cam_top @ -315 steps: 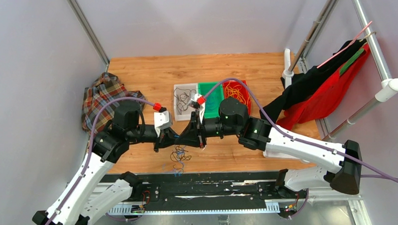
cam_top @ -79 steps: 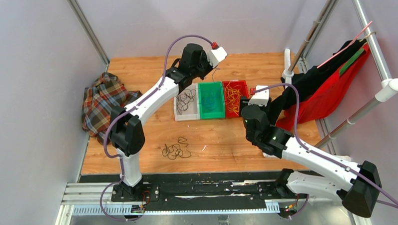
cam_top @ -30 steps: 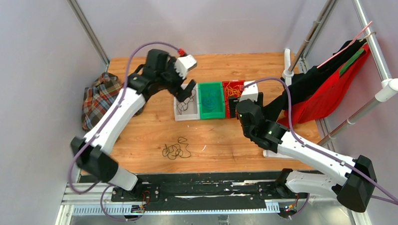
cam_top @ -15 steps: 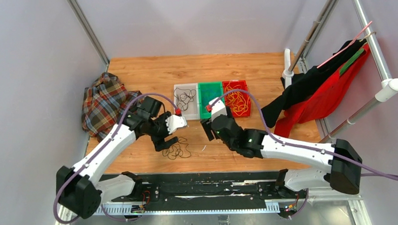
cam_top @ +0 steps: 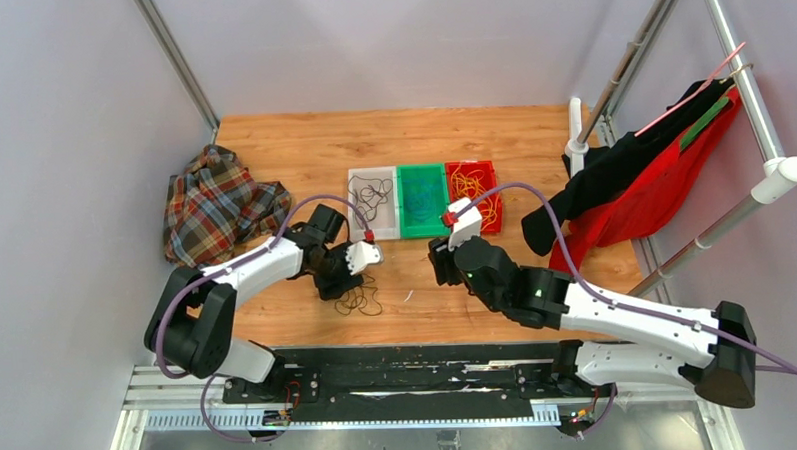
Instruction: Untangle the cables
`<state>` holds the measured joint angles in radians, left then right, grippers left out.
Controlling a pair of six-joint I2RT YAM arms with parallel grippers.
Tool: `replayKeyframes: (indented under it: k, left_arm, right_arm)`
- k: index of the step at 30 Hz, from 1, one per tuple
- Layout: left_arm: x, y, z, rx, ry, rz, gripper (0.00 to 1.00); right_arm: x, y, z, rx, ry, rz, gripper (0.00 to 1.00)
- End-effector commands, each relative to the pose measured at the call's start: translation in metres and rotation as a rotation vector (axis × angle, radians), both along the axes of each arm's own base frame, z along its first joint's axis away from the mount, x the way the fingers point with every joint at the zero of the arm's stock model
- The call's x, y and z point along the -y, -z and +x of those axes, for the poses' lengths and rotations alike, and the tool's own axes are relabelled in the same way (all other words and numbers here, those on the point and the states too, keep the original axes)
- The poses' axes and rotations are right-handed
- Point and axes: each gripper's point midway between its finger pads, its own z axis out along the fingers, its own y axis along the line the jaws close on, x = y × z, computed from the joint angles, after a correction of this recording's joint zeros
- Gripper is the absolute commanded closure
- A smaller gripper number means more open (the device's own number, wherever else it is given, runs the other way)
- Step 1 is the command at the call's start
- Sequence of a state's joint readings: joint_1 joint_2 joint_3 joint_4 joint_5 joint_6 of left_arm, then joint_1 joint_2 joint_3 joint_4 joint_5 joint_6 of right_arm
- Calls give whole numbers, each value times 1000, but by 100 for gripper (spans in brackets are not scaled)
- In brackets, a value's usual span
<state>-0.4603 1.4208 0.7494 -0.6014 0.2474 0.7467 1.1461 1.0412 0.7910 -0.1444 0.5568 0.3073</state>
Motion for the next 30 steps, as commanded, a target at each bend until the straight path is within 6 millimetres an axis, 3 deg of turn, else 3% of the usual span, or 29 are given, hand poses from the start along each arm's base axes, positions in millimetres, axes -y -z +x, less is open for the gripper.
replayKeyframes:
  k: [1,3,7,14,22,26,30]
  left_arm:
    - [-1,1,24,104,-14,12,52]
    - [-4,-4,21,105,0,26,66]
    - [-5,-39,11,121,38,0,98]
    - [6,-134,-6,244,86,-150,99]
    - [13,-218,-14,356,64,-272,100]
    - [20,-250,-21,388,59,-358,100]
    - [25,-269,-27,401,64,-413,100]
  right_arm:
    - [13,4,-10,-10,-5,-22,54]
    - [16,-2,-7,18,3,-26,64]
    - [8,-25,2,103,-6,22,67]
    - [-34,-54,5,171,-114,145,66]
    - [-111,-86,-21,221,-389,342,36]
    - [-139,-93,-32,222,-468,387,30]
    - [-157,-98,-35,233,-508,423,30]
